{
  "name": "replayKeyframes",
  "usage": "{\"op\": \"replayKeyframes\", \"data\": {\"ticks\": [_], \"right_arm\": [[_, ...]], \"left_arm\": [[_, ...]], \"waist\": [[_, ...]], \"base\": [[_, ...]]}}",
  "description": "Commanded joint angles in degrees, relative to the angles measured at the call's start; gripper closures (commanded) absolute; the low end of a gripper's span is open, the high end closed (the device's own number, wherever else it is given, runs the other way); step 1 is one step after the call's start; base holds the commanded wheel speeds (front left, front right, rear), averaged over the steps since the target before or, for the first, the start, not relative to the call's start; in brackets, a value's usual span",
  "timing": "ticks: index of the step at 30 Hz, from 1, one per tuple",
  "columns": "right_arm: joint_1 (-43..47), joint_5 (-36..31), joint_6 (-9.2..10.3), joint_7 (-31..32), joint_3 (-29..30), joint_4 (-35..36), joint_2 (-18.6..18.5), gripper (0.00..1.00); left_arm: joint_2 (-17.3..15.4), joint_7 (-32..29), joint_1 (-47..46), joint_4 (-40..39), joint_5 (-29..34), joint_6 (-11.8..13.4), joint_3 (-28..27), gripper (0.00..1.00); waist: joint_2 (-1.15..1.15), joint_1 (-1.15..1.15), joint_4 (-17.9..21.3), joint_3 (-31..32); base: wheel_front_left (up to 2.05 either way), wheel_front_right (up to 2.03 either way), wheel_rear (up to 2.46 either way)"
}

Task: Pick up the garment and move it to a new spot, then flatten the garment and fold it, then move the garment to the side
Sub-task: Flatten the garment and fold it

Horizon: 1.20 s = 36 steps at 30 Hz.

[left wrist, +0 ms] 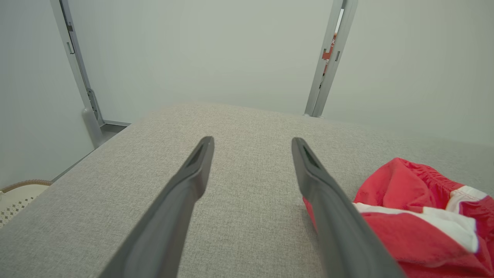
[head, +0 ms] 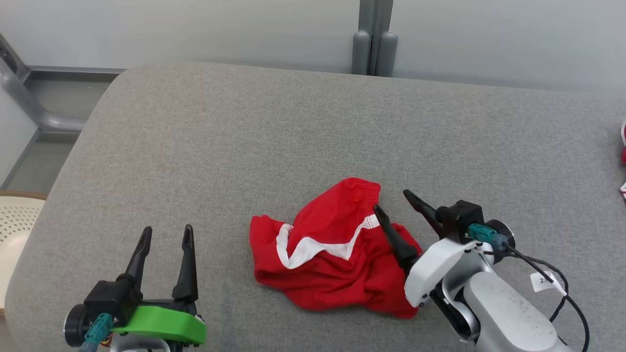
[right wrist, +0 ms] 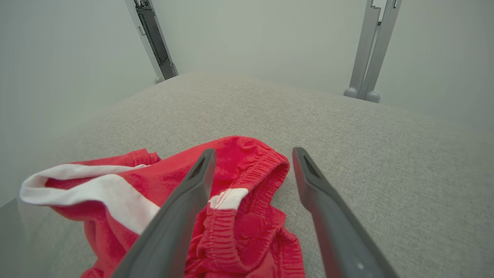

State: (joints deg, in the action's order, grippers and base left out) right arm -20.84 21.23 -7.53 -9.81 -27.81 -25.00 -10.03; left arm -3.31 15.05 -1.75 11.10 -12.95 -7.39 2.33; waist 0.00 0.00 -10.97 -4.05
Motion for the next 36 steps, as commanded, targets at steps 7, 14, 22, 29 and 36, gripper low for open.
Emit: {"op": "replayKeyframes", "data": {"ticks": [7, 14, 22, 29, 36], "right_arm": [[1.2, 5.7, 0.10, 6.0, -2.5, -2.4, 0.2, 0.00], [0.1, 10.1, 0.09, 8.1, -3.9, -2.8, -0.1, 1.00], [-7.1, 10.5, 0.09, 3.6, -5.4, -7.7, -0.7, 1.00], [-14.9, 6.6, 0.09, -2.8, -4.4, -11.2, -3.0, 1.00], [-21.7, 1.0, 0.09, -5.1, -1.8, -10.9, -5.5, 1.00]], "left_arm": [[0.0, 0.1, -0.3, 0.2, 0.5, -0.2, 0.4, 0.00], [0.1, 0.1, -0.6, 0.3, 0.1, -0.2, 0.7, 0.00], [0.2, 0.1, -1.4, 0.8, -0.2, -0.2, 1.5, 0.00], [0.2, 0.1, -0.6, 0.5, 0.0, -0.2, 0.6, 0.00], [0.3, 0.1, -1.1, 0.2, 0.2, -0.2, 0.3, 0.00]], "waist": [[0.00, 0.00, -1.6, -0.8], [0.00, 0.00, -2.3, -1.5], [0.00, 0.00, -3.2, -1.8], [0.00, 0.00, -3.0, -1.6], [0.00, 0.00, -1.0, -1.8]], "base": [[0.00, 0.00, 0.00], [0.00, 0.00, 0.00], [0.00, 0.00, 0.00], [0.00, 0.00, 0.00], [0.00, 0.00, 0.00]]}}
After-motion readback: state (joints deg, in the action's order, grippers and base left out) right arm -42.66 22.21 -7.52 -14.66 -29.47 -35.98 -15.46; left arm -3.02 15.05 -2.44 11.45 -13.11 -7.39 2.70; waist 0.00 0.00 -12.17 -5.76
